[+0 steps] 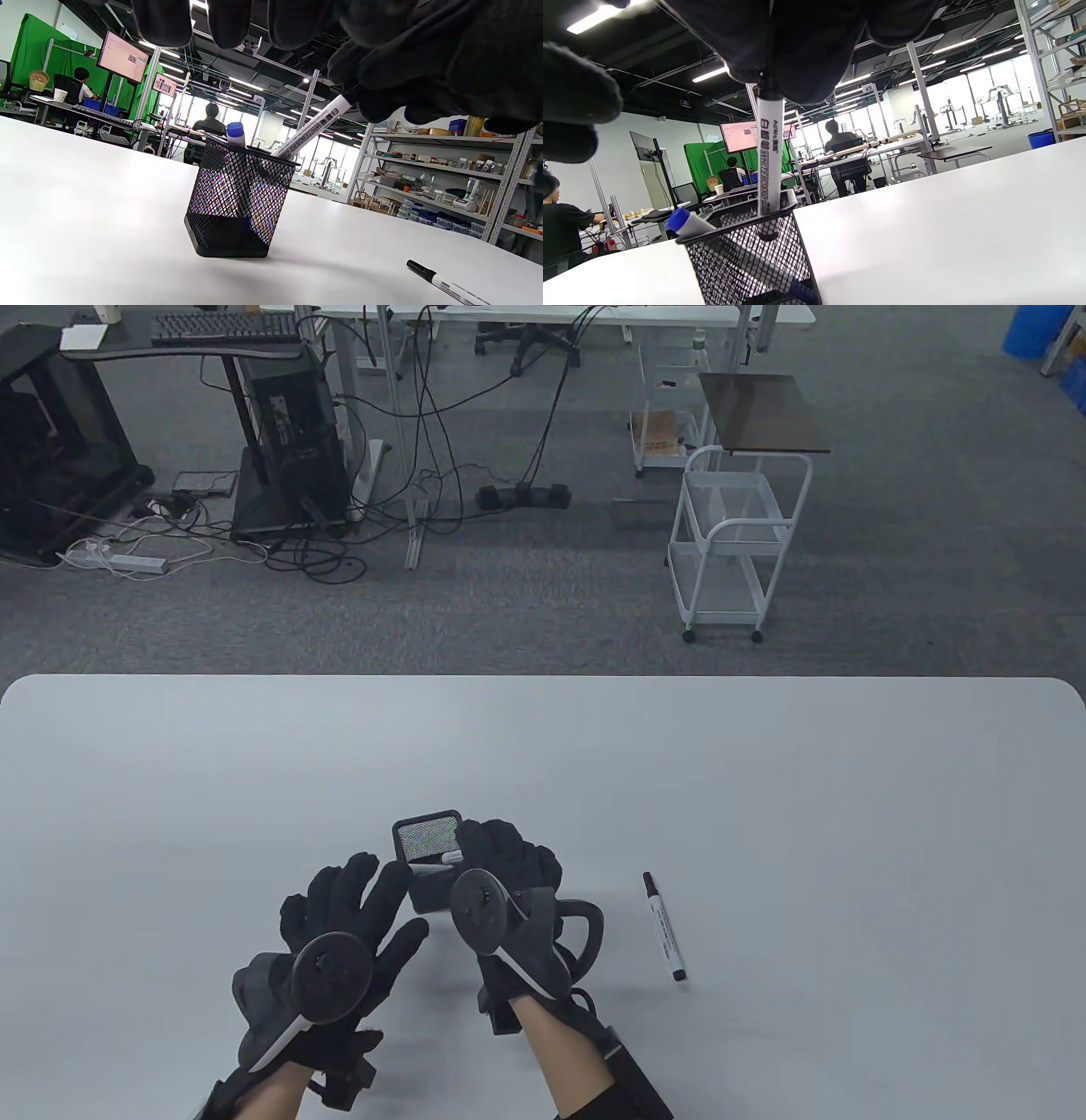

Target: Insert the markers into the pen holder

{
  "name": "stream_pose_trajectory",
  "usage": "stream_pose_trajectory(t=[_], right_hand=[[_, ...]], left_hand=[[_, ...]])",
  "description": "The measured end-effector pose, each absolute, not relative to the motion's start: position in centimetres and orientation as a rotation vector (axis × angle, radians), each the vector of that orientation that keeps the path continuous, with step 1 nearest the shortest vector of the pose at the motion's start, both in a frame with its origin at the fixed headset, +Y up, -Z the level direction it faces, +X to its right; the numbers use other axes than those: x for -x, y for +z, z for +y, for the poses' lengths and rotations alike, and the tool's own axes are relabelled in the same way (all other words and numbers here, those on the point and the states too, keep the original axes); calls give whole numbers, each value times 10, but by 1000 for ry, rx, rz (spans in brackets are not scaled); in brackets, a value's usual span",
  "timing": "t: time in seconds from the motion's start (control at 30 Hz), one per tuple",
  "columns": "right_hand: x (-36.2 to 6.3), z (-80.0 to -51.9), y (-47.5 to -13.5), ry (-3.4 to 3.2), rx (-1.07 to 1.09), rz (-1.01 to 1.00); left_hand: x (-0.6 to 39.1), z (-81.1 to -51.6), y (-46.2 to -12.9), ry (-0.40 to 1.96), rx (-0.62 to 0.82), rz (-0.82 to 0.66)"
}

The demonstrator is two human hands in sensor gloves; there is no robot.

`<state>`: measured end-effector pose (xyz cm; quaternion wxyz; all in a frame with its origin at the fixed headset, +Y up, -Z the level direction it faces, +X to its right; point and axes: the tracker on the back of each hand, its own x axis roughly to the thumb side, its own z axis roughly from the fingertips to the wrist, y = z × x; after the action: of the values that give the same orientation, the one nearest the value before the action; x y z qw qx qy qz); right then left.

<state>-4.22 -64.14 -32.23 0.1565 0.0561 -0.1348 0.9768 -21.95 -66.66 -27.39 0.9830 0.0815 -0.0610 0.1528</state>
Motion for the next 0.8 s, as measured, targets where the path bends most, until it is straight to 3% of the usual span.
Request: stream_pose_trajectory(t=[0.8], right_hand=[[51,-651,-333,2829,-151,-271]], left_hand=[[219,-668,-276,308,-156,-120]])
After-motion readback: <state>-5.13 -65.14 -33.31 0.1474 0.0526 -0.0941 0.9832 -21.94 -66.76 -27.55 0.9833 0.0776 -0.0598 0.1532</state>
